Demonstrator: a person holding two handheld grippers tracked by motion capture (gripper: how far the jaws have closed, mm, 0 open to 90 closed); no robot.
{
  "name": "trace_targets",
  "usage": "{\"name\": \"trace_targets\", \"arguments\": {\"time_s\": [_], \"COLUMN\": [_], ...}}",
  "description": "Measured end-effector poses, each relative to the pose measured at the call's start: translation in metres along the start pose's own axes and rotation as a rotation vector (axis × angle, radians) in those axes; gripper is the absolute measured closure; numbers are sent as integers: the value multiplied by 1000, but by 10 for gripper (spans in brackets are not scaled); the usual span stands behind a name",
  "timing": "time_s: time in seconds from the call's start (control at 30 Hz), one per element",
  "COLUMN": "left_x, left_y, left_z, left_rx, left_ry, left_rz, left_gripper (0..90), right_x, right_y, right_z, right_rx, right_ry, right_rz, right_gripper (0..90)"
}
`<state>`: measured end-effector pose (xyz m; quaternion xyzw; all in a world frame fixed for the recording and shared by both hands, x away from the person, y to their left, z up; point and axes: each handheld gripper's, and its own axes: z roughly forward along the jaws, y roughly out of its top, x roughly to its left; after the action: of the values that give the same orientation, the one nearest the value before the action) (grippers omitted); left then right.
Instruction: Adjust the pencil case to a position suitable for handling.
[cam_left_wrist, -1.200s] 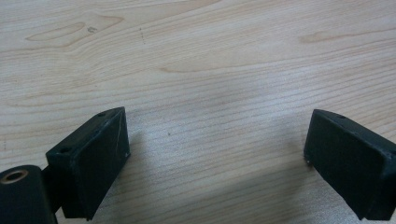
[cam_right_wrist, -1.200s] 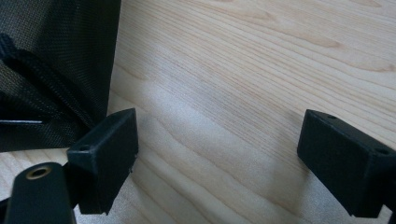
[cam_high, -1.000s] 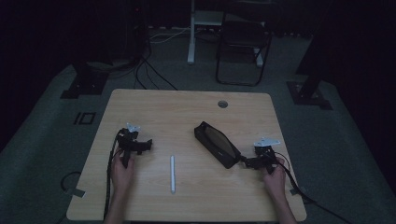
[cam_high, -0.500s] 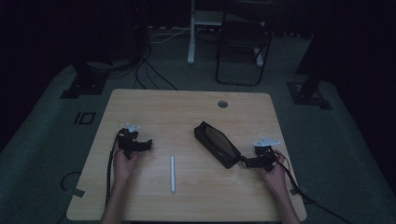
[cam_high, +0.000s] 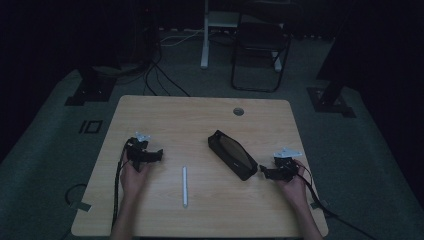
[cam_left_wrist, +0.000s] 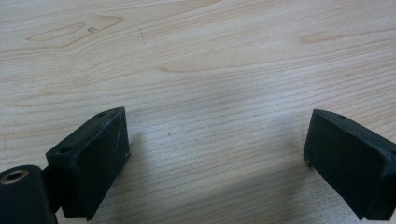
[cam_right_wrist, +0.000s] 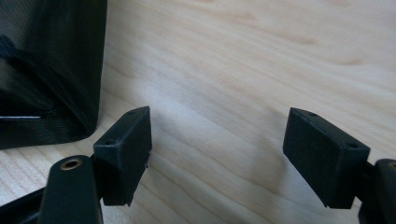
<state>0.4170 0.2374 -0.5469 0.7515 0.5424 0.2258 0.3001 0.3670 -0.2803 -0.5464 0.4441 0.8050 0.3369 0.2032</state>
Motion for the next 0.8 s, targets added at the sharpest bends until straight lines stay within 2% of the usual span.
{"name": "trace_targets", "arguments": {"time_s": [0.13,0.37,0.8], "left_x": [-1,-1,-1], "left_y": [0,0,0], "left_z": [0,0,0], "left_rx": [1,0,1], "left_ry": [3,4,5], "left_rz": [-4,-6,-6], "left_gripper": [72,73,73], "right_x": [1,8,30], "right_y": [3,14,39], "right_z": [-13,-31,-47], "right_rx": [-36,-74,-126], "right_ry": [-29,-50,-22], "right_rz": [16,55,51], "right_gripper": [238,238,238]}}
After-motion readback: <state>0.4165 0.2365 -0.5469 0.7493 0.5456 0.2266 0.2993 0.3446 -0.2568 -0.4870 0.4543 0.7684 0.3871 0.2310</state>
